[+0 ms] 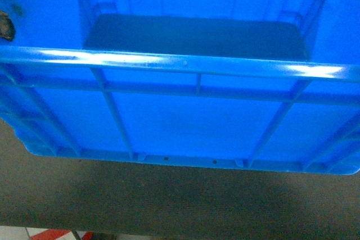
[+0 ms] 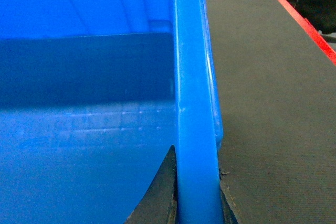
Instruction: Place box next to blue box on left shelf
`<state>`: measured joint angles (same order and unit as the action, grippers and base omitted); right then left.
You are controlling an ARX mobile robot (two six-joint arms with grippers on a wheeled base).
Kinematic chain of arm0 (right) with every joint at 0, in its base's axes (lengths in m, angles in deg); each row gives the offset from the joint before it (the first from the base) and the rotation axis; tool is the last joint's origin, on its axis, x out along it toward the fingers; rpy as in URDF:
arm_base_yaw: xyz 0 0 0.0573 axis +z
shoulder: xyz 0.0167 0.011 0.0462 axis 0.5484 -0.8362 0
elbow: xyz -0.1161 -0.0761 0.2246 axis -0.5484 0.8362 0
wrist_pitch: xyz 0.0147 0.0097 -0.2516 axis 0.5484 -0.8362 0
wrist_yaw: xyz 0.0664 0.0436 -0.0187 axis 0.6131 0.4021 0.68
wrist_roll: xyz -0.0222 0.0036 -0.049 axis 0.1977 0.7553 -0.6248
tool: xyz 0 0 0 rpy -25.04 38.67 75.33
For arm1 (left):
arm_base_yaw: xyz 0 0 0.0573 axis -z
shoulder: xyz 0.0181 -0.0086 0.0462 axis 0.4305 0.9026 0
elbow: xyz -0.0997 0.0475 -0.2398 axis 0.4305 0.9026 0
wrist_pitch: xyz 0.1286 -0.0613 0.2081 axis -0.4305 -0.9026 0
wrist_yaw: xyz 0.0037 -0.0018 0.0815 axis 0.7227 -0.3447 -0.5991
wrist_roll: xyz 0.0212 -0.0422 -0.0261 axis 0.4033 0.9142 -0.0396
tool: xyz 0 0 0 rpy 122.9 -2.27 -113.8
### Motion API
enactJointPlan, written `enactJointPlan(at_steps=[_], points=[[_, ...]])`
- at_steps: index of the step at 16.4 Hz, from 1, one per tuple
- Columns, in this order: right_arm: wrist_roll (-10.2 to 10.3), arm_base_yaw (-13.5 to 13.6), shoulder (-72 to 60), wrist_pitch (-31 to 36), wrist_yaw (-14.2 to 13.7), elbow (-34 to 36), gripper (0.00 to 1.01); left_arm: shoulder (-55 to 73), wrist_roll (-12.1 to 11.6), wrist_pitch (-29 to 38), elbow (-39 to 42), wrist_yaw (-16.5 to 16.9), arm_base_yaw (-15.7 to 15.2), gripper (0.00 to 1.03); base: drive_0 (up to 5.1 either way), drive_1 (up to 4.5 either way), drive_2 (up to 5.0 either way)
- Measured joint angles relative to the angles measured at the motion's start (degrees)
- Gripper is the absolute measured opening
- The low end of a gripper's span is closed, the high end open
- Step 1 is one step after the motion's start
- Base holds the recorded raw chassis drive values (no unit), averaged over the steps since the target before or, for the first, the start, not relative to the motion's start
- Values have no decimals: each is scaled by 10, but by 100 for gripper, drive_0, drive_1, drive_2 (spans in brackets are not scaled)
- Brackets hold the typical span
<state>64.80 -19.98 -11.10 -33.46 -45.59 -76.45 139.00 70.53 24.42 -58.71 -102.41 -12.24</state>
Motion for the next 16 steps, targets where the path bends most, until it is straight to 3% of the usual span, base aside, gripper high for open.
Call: enactJointPlan(at_steps=[4, 7, 9, 16], points=[[-28, 42, 114, -22, -57, 63, 9, -98, -20, 49, 104, -46, 28, 11, 0, 0, 0], [-53, 67, 186, -9, -101, 89, 9, -161, -38, 69, 130, -73, 52, 11, 0, 0, 0], [-68, 73, 196, 0, -109, 94, 9, -167, -41, 71, 132, -77, 54, 11, 0, 0, 0], [-69, 73, 192, -3, -110, 97, 9, -167, -43, 66, 137, -80, 54, 11, -56, -56, -56]])
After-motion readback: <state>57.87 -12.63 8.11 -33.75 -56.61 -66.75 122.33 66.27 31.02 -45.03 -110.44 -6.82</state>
